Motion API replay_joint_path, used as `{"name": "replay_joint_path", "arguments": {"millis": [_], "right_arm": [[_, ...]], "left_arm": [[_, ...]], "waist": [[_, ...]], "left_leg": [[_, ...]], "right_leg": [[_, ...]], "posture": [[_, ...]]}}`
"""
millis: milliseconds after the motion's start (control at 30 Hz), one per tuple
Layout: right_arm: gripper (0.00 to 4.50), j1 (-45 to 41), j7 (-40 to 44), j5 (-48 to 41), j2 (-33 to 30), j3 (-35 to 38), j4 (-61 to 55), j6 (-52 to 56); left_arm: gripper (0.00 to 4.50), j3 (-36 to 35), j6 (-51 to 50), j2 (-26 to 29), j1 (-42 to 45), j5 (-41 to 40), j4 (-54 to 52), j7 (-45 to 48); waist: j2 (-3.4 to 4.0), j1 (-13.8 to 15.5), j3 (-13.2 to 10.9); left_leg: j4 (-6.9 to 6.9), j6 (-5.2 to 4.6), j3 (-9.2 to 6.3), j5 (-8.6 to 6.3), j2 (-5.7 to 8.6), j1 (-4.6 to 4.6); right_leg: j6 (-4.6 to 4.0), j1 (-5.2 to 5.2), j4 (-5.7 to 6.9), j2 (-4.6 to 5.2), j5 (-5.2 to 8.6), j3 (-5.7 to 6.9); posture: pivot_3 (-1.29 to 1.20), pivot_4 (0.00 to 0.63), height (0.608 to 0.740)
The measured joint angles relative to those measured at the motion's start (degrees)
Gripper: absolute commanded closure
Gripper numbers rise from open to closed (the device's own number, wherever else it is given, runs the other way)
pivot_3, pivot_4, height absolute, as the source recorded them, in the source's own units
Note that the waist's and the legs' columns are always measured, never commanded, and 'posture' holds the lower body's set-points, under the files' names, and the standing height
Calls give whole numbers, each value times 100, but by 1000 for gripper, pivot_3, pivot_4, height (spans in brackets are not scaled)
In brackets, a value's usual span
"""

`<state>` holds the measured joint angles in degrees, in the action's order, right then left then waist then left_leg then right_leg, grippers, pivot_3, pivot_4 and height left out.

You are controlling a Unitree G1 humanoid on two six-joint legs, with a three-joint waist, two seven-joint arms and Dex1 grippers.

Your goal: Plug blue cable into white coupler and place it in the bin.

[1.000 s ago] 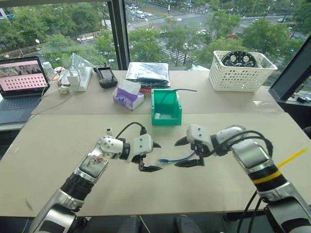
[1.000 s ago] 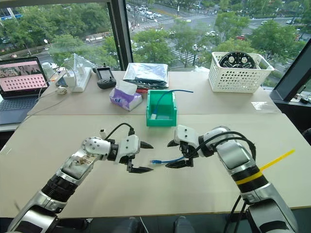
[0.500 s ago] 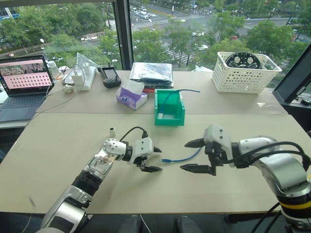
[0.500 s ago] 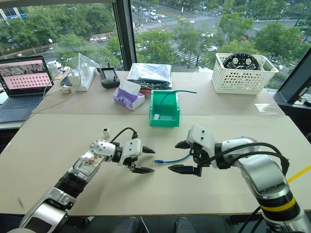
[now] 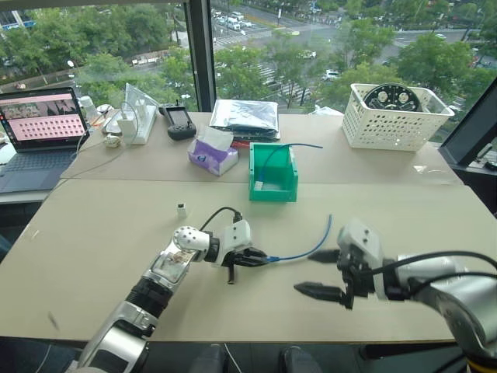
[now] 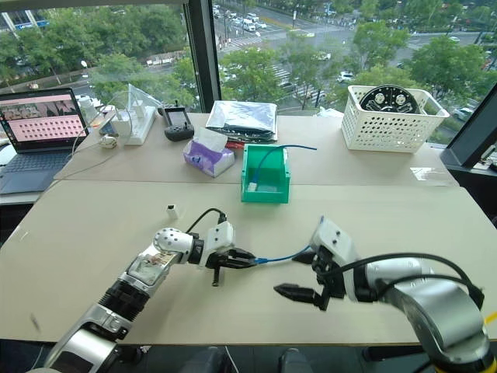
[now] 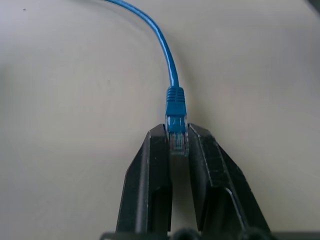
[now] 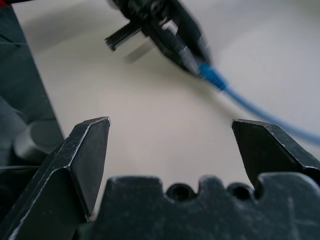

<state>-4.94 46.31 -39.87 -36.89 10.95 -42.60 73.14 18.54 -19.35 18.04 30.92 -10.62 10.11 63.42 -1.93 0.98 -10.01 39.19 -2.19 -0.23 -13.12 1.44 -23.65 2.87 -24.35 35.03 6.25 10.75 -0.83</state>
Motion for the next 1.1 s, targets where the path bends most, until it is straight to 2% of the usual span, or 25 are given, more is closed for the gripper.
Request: {"name": "replay_joint_path", "arguments": {"millis": [33, 67, 133, 200, 300, 333, 500, 733, 933, 1100], "right_arm": [[0, 21, -137, -209, 192, 197, -41, 206], [0, 63, -447, -489, 770, 682, -108, 642], [0, 119, -815, -619, 1524, 1176, -138, 1120], [0, 216, -1398, -693, 2554, 1750, -126, 1651], [0, 79, -2318, -935, 4053, 2634, -77, 1885], [0, 20, -2596, -1055, 4229, 2815, -37, 1900], [0, -130, -3829, -1644, 4364, 3707, -31, 1900], [0, -96, -5370, -3170, 4368, 3621, 161, 1534], [0, 552, -6917, -4840, 4211, 2192, 631, 214], [0, 838, -7659, -5755, 3935, 1047, 729, -923]], "left_arm": [[4431, -91, -310, -117, 19, -150, -195, -114], [4431, -236, -777, -273, 78, -378, -451, -313], [4431, -375, -1183, -383, 131, -561, -697, -512], [4431, -445, -1592, -422, 144, -706, -965, -717], [4431, -399, -1945, -387, 63, -755, -1253, -887], [4431, -347, -2019, -397, 33, -764, -1323, -909], [4431, -6, -2060, -113, -166, -665, -1647, -964], [4431, 92, -2067, -112, -190, -665, -1820, -1094], [4431, 103, -2066, -130, -190, -671, -1820, -1159], [4431, 135, -2004, -228, -189, -665, -1819, -1277]], "waist": [[0, -13, 0], [-4, -26, 2], [-3, -37, 6], [12, -46, 14], [34, -80, 25], [46, -83, 28], [67, -90, 35], [70, -168, 37], [70, -190, 37], [69, -186, 37]], "left_leg": [[2, 0, -1, 0, -1, 2], [4, 0, -5, 0, -6, 13], [3, 0, -10, 0, -15, 21], [2, 1, -10, 0, -25, 22], [1, 2, -6, 1, -33, 29], [3, 3, -2, 2, -32, 26], [-7, 5, 4, 2, -29, 29], [-15, 4, 4, 2, -35, 31], [-32, 4, 3, 2, -37, 28], [-29, 3, 5, 2, -37, 27]], "right_leg": [[1, 2, 2, 0, -1, 0], [1, 10, 1, -6, -1, 3], [6, 15, 3, -16, 3, 3], [13, 10, 7, -29, 9, 1], [12, 9, 9, -42, 8, -6], [12, 6, 9, -41, 7, -13], [1, 5, 4, -38, 2, -14], [12, 6, -1, -41, 12, -15], [6, 0, -5, -45, 20, -18], [13, 3, -9, -45, 23, -21]], "posture": [[0, 150, 734], [0, 150, 734], [0, 150, 734], [0, 150, 734], [0, 150, 734], [0, 150, 734], [0, 150, 734], [0, 150, 734], [0, 150, 734], [0, 150, 734]]}}
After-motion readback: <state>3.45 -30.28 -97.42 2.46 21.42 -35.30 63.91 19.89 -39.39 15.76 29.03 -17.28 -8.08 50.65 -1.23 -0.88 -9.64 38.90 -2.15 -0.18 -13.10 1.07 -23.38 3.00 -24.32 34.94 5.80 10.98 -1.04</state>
